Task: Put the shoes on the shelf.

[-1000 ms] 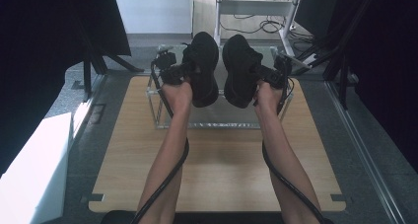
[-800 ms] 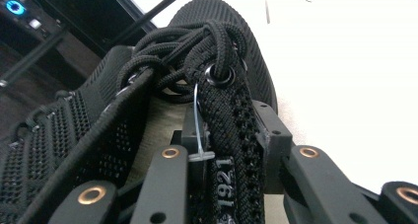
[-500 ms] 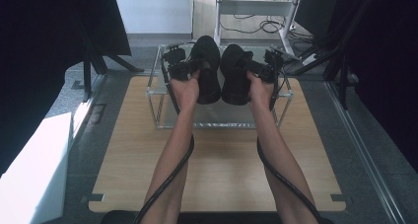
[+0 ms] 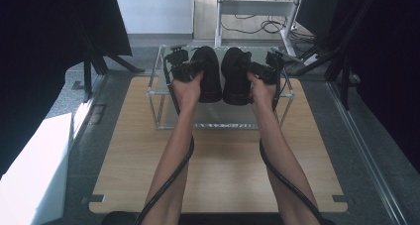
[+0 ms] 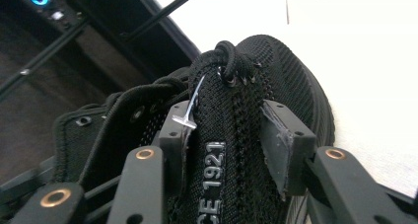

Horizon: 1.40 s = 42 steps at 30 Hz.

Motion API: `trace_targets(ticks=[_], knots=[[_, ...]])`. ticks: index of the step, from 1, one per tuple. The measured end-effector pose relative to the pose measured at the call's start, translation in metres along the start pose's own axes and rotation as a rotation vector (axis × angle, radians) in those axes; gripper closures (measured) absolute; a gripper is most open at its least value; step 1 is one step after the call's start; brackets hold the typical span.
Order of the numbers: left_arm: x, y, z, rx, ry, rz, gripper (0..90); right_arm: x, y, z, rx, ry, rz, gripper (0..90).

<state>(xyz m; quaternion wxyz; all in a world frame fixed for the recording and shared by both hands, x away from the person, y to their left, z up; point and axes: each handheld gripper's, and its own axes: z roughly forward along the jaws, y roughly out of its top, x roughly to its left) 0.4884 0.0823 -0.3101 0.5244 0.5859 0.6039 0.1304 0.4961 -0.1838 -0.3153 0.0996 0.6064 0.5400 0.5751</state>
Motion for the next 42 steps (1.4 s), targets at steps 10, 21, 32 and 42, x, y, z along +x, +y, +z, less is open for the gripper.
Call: trace_targets(ticks=[10, 21, 32, 42], knots=[[0.002, 0.002, -0.004, -0.012, -0.031, -0.001, 49.4, 0.0, 0.001, -0.001, 0.003, 0.029, -0.015, 45.5], [0.009, 0.003, -0.023, -0.004, -0.054, 0.018, 41.0, 0.0, 0.003, -0.015, 0.021, 0.087, -0.064, 45.9], [0.007, 0.003, -0.012, 0.007, -0.072, 0.018, 79.1, 0.004, 0.0, -0.005, -0.03, -0.036, -0.092, 73.1], [0.005, 0.005, -0.006, -0.036, -0.121, 0.008, 89.7, 0.003, 0.001, 0.003, -0.068, -0.04, -0.059, 73.7]])
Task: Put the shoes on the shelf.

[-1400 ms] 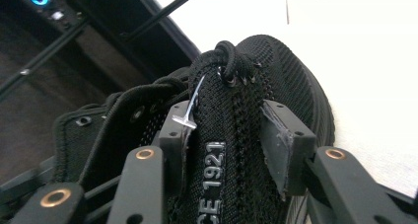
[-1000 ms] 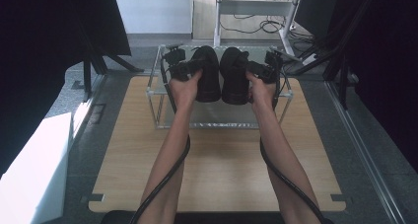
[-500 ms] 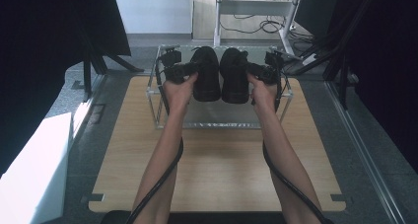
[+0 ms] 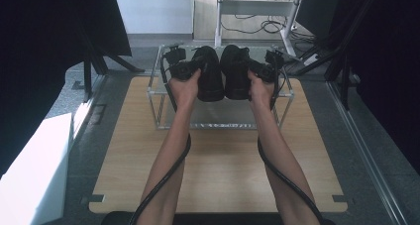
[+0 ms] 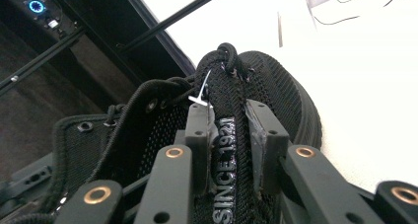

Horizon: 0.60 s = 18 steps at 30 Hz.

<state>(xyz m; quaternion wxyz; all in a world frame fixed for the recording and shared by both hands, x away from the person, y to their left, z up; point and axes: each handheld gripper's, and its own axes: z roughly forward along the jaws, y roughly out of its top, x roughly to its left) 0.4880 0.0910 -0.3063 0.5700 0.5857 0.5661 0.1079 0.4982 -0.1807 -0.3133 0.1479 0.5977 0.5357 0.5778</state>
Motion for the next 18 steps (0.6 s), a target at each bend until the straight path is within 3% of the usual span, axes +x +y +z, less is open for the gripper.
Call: trace_targets(ticks=[2, 6, 9, 16, 18], knots=[[0.0, 0.001, 0.0, 0.001, 0.02, 0.003, 88.0, 0.0, 0.0, 0.001, -0.006, 0.004, 0.02, 73.4], [0.001, 0.002, -0.001, 0.022, 0.03, 0.024, 69.7, -0.001, -0.001, 0.002, -0.001, 0.012, 0.013, 70.0], [0.002, 0.0, -0.001, 0.029, 0.036, 0.034, 55.5, -0.004, 0.0, 0.0, 0.016, 0.042, 0.026, 61.6], [0.004, -0.003, -0.013, 0.018, 0.021, 0.047, 35.4, -0.007, 0.006, -0.015, 0.016, 0.101, -0.058, 39.2], [0.003, -0.003, -0.019, 0.018, 0.028, 0.058, 30.8, -0.012, 0.006, -0.021, 0.003, 0.124, -0.057, 34.9]])
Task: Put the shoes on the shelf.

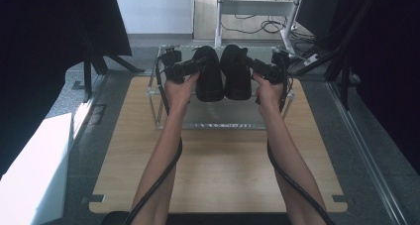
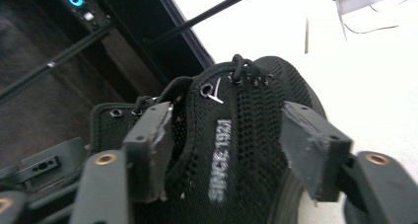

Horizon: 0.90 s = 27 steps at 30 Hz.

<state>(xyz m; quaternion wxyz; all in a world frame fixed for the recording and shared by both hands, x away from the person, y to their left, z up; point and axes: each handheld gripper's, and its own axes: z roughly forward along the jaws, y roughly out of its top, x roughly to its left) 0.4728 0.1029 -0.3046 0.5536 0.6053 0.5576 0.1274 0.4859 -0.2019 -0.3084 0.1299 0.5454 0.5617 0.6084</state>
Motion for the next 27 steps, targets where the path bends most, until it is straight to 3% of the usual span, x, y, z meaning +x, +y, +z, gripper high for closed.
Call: trace_targets(ticks=[5, 12, 18, 22, 25, 27], knots=[[-0.001, -0.006, -0.012, 0.012, -0.006, 0.017, 22.4, -0.011, -0.004, -0.013, -0.031, 0.101, 0.072, 29.2], [0.004, -0.025, -0.031, 0.003, -0.048, 0.018, 14.3, -0.018, -0.016, -0.03, -0.033, 0.171, 0.077, 27.4], [0.002, -0.049, -0.047, -0.03, -0.114, 0.052, 13.5, -0.021, -0.029, -0.047, -0.038, 0.213, 0.061, 24.8], [0.0, -0.064, -0.053, -0.042, -0.13, 0.096, 13.3, -0.022, -0.038, -0.055, -0.029, 0.24, 0.037, 22.2], [0.0, -0.075, -0.056, -0.038, -0.123, 0.133, 12.3, -0.022, -0.046, -0.061, -0.019, 0.242, -0.018, 20.0], [0.0, -0.083, -0.057, -0.036, -0.128, 0.137, 10.7, -0.022, -0.05, -0.063, -0.007, 0.235, -0.046, 18.3]])
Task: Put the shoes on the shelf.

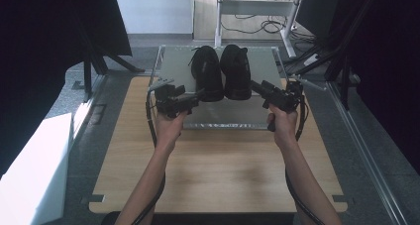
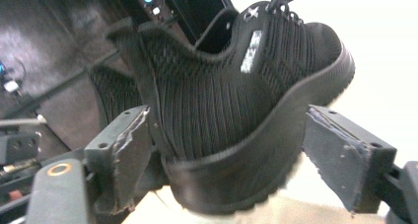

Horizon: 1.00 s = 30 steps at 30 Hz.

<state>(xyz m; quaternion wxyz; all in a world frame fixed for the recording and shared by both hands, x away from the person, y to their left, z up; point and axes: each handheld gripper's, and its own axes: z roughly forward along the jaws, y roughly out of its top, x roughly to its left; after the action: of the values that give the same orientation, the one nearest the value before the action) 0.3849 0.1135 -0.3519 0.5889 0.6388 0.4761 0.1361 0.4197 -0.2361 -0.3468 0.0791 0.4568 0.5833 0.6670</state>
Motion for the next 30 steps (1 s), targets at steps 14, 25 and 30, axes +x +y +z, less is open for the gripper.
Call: trace_targets(ticks=[14, 25, 30], knots=[[-0.004, -0.04, -0.008, 0.105, 0.063, 0.107, 0.0, 0.001, -0.039, -0.011, 0.088, 0.001, -0.095, 14.0], [-0.002, -0.071, -0.008, 0.175, 0.078, 0.14, 0.0, 0.003, -0.067, -0.018, 0.169, -0.005, -0.159, 13.5], [-0.003, -0.084, -0.014, 0.199, 0.083, 0.161, 0.0, 0.001, -0.08, -0.022, 0.216, -0.026, -0.181, 13.5]])
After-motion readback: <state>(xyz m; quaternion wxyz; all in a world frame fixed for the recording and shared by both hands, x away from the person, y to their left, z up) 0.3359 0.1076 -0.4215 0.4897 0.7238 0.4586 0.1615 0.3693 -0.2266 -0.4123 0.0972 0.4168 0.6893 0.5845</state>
